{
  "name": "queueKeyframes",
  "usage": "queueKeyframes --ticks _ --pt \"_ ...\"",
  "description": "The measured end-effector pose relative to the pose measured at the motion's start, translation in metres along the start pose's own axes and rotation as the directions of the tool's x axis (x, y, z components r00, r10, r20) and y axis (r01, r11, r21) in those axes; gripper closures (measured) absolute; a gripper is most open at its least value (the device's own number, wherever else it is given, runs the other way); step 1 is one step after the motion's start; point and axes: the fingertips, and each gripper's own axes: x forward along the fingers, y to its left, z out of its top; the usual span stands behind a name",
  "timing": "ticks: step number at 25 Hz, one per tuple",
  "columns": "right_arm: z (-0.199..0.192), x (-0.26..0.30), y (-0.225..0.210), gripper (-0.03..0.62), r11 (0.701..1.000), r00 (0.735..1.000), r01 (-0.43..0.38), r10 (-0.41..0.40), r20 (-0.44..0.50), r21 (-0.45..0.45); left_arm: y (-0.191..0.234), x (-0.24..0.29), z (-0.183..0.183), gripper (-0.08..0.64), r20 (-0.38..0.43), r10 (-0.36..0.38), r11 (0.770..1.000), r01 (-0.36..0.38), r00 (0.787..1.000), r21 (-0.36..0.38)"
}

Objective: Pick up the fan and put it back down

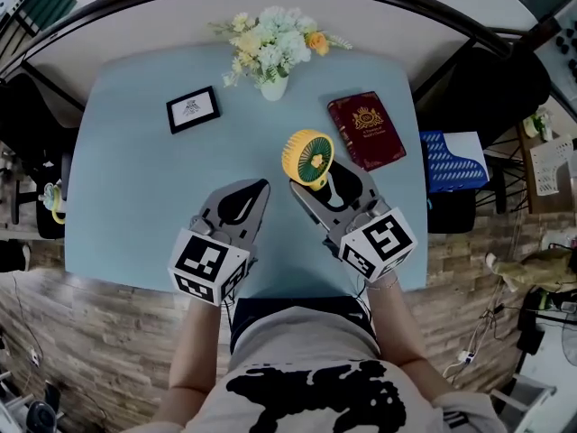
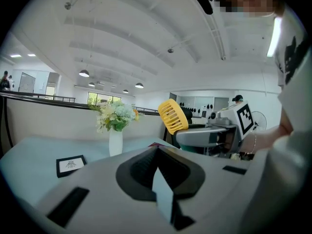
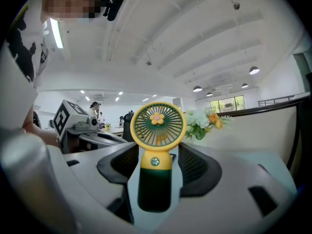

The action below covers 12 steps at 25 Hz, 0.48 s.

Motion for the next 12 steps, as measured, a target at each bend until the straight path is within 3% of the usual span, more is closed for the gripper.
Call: queueKeyframes --ticks 7,12 --pt "-0.033 0.025 0.005 0.334 0.999 0.989 -0.048 0.048 -0.141 0.001 0.024 -0.01 -0.028 0.549 -0.035 0.054 0.997 -0.056 0.998 -0.045" --pt "-0.062 0.04 0.007 0.334 0.996 0.971 -0.084 0.088 -0.222 0.027 0.034 -0.015 -0.055 0.549 -0.061 0.086 0.988 -0.093 0.994 -0.123"
